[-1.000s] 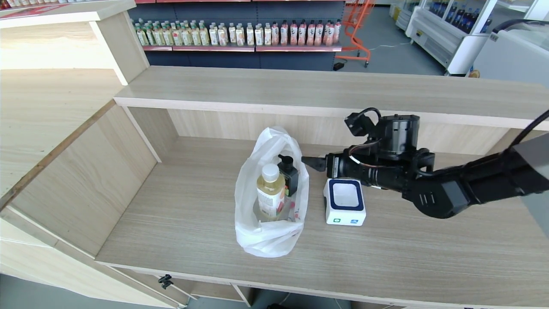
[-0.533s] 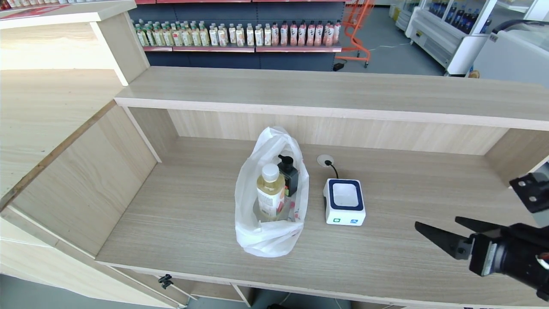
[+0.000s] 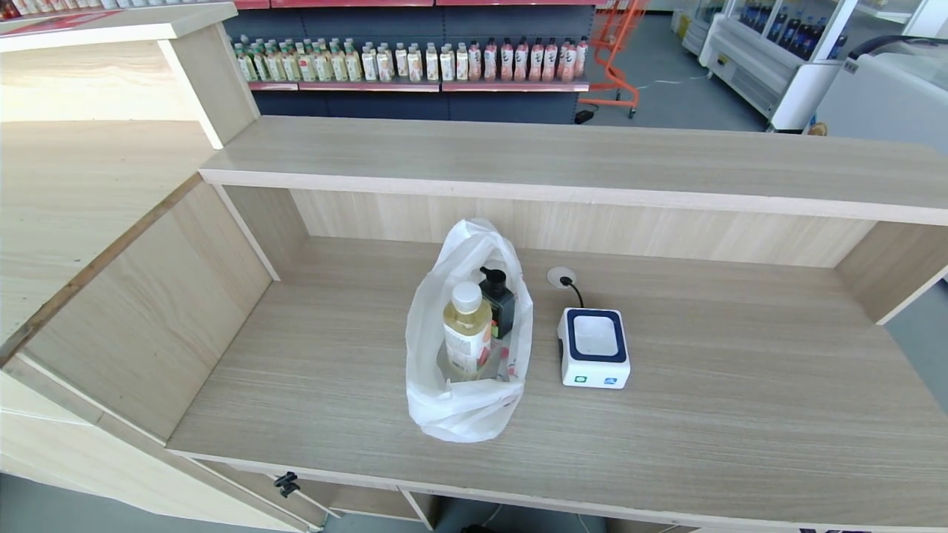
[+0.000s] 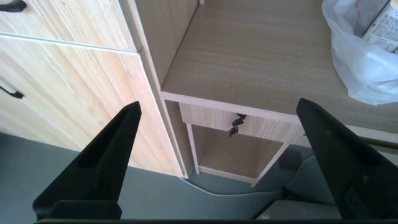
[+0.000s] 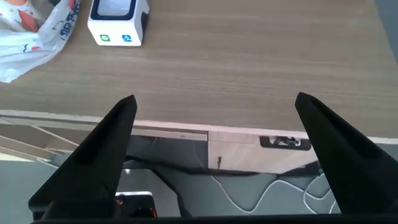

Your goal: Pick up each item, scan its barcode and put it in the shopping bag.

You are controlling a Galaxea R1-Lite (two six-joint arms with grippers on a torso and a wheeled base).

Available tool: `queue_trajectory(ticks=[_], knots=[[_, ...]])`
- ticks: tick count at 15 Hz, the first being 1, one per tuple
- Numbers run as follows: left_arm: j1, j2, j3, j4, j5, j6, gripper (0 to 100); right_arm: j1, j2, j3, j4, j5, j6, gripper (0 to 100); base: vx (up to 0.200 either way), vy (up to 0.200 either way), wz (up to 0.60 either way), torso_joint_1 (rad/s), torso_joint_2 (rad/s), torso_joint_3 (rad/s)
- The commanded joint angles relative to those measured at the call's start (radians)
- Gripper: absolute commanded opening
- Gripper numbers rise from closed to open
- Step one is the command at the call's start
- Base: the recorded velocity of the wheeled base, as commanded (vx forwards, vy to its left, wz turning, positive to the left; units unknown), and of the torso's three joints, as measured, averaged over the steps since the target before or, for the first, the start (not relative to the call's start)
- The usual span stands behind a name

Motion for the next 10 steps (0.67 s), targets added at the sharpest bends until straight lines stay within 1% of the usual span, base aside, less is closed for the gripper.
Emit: queue_trajectory(ticks=[1, 3, 8, 9, 10], knots=[[0.0, 0.001, 0.0, 0.0, 0.001, 0.0, 100, -0.02, -0.212, 0.019, 0.037, -0.022, -0.017, 100, 0.0, 0.0, 0.0, 0.0, 0.0, 0.0], [0.0, 0.001, 0.0, -0.002, 0.001, 0.0, 100, -0.017, -0.212, 0.019, 0.04, -0.053, 0.028, 100, 0.0, 0.0, 0.0, 0.0, 0.0, 0.0], [0.0, 0.0, 0.0, 0.0, 0.001, 0.0, 100, -0.018, -0.212, 0.019, 0.04, -0.052, 0.028, 100, 0.0, 0.0, 0.0, 0.0, 0.0, 0.0], [0.0, 0.0, 0.0, -0.002, 0.001, 0.0, 100, -0.018, -0.212, 0.019, 0.04, -0.052, 0.031, 0, 0.0, 0.0, 0.0, 0.0, 0.0, 0.0], [0.0, 0.001, 0.0, 0.0, 0.001, 0.0, 100, -0.018, -0.212, 0.019, 0.043, -0.052, 0.031, 0, 0.0, 0.0, 0.0, 0.0, 0.0, 0.0]])
